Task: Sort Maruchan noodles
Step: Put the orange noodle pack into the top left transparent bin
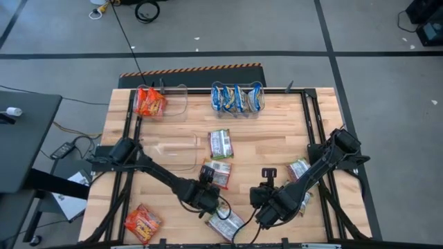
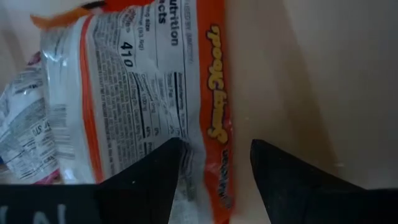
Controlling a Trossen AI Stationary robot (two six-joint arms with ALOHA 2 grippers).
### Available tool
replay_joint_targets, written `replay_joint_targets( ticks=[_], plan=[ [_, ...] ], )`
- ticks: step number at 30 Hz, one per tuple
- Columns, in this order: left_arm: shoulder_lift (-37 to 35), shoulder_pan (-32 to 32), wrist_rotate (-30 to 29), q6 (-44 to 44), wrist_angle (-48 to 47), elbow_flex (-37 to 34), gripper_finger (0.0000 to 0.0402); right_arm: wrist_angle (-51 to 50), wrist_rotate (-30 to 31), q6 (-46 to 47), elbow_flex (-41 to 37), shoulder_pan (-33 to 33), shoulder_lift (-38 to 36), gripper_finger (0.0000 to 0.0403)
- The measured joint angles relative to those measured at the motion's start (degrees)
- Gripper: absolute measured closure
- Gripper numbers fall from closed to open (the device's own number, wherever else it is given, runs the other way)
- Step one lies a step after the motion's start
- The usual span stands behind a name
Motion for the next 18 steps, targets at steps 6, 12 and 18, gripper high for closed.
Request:
replay_joint_targets(
  ticks=[6,12,18],
  plan=[
    [0.45,0.98,0.68,-1.23,0.45,0.07,0.0252,-1.19,0.43,0.46,0.00,0.13,0.00,0.0389],
    [0.47,2.48,0.00,-2.62,0.36,0.01,0.0365,-2.76,0.43,0.49,0.00,0.11,0.00,0.0389],
    [-2.06,3.97,2.10,-2.50,-1.80,1.33,0.0392,-3.92,0.68,0.51,0.00,0.11,0.00,0.0389]
  ],
)
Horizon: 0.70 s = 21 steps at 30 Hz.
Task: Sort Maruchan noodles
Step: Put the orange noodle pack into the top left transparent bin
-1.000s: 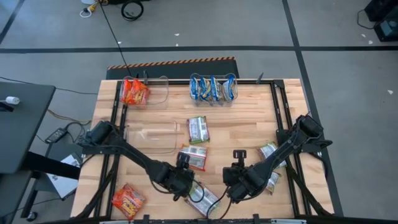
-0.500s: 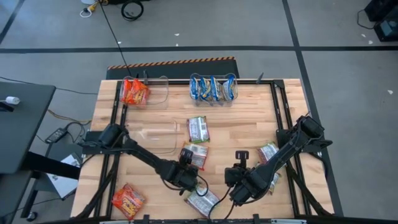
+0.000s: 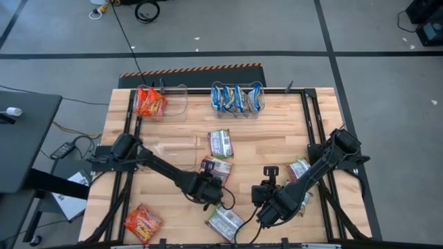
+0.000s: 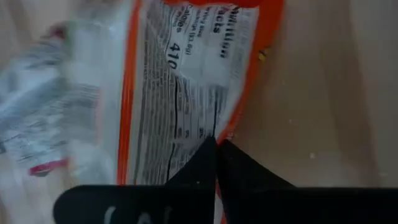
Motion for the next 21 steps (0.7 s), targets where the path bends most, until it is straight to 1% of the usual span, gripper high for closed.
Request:
replay_joint_targets(
  ticks=[4,10,15,19,21],
  plan=[
    [-4.57,1.94,2.40,-1.46,-2.72,3.61,0.0396,0.09,0.88,0.50,0.00,0.00,0.00,0.0389],
    [-13.07,7.92,6.05,-7.44,-4.59,7.64,0.0398,0.52,3.41,2.10,0.00,-0.01,0.02,0.0389],
    [-20.20,16.46,9.02,-13.42,-10.15,8.81,0.0398,0.91,4.97,3.82,0.00,-0.51,0.02,0.0389],
    [-25.35,24.07,9.05,-15.05,-16.32,8.94,0.0399,1.30,5.94,5.09,0.00,-1.16,0.02,0.0389],
    [-27.17,28.24,10.01,-15.75,-19.19,8.94,0.0399,1.70,5.96,5.09,0.00,-1.60,0.02,0.0389]
  ],
)
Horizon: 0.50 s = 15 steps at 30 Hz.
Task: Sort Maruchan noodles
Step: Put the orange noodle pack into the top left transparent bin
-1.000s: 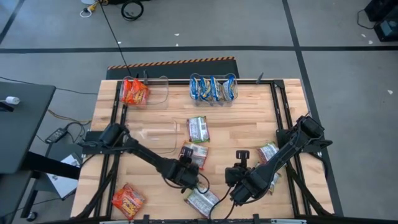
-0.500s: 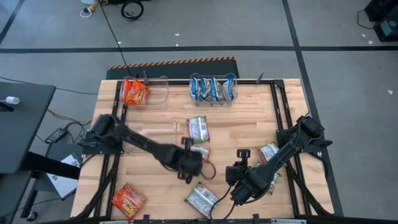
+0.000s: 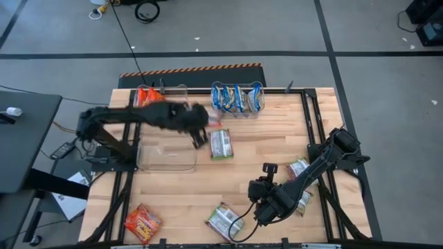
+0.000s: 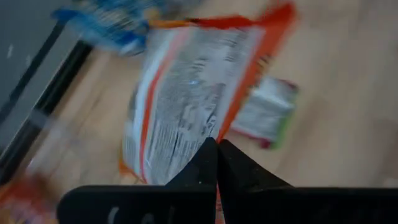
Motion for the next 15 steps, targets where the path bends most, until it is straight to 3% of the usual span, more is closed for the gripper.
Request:
replay_joint_targets(
  ticks=[7,15],
  plan=[
    [-3.19,16.09,4.44,-0.69,-7.87,0.02,0.0399,0.38,1.37,-0.33,0.00,-1.99,0.02,0.0389],
    [-2.88,33.69,11.00,2.43,-8.16,0.00,0.0400,-0.44,4.33,-2.99,0.00,-5.05,0.02,0.0389]
  ],
)
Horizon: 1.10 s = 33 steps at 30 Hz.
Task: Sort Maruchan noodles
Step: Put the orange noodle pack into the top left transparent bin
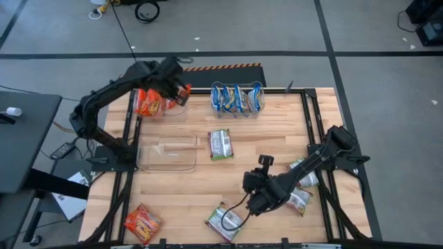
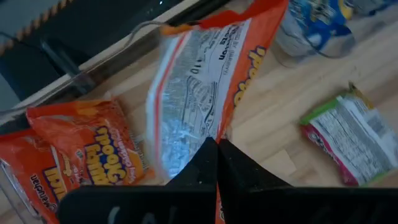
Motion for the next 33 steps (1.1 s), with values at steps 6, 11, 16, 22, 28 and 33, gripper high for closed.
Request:
replay_joint_targets(
  ticks=[6,11,16,22,28,33],
  plan=[
    [0.00,8.53,1.61,0.42,0.14,-0.58,0.0400,-3.33,5.07,-0.26,-1.38,-3.51,-1.85,0.0389],
    [0.00,13.50,3.40,-3.30,3.06,-4.15,0.0400,-3.16,9.22,-1.24,-2.54,-6.34,-2.51,0.0389],
    [0.00,16.65,7.49,-8.30,8.10,-9.21,0.0400,-1.42,9.97,-5.37,-2.54,-9.21,-2.56,0.0389],
    [0.00,18.30,9.04,-13.05,11.10,-13.41,0.0400,0.82,10.05,-8.53,-2.54,-11.72,-2.56,0.0389],
    [0.00,18.50,11.02,-17.67,12.32,-18.10,0.0400,5.19,9.57,-13.58,-2.54,-13.43,-2.56,0.0389],
    [-0.01,17.00,13.27,-19.66,14.38,-19.30,0.0400,7.90,8.17,-17.80,-2.54,-14.23,-2.56,0.0389]
  ],
)
